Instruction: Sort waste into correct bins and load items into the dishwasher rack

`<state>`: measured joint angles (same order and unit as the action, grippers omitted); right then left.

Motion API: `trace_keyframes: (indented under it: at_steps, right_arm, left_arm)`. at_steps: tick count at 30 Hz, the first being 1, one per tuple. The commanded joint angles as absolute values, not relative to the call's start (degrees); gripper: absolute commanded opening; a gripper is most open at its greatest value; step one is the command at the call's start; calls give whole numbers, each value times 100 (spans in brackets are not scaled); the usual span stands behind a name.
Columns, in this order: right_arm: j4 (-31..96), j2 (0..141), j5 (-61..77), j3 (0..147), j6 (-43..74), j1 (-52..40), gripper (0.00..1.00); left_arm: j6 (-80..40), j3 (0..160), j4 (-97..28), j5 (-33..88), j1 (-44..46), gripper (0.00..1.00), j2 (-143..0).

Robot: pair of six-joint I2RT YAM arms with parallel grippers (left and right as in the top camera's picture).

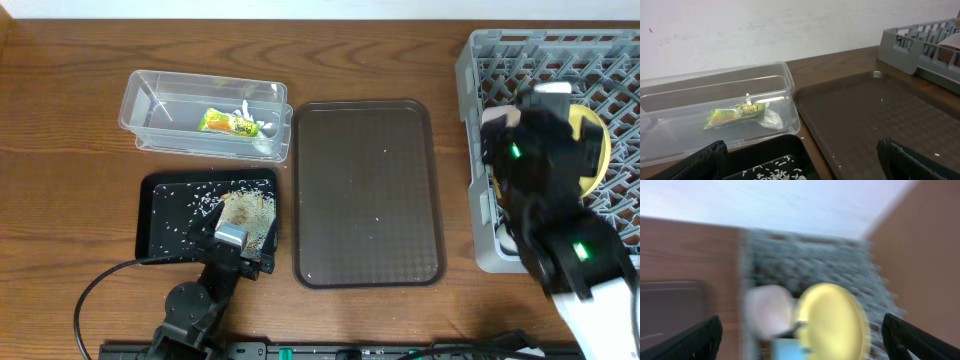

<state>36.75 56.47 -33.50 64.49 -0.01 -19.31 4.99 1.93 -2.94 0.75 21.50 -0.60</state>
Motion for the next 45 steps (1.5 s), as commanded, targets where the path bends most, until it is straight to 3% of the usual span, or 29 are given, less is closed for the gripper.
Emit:
trace_keyframes:
  at_steps: [1, 17, 39, 45]
  right_arm:
    - [3885, 5155, -1831, 6547, 338, -2117, 99]
    - [4283, 4125, 668, 6545, 338, -2137, 99]
    - [6414, 4047, 670, 6475, 336, -2128, 99]
    - [5496, 3374, 209, 5918, 198, -1892, 99]
  left_arm:
    - [598, 23, -395, 47, 2167, 97, -23]
    - [598, 23, -395, 47, 2167, 97, -23]
    - [598, 23, -395, 47, 2167, 97, -23]
    - [598, 23, -395, 47, 2167, 97, -23]
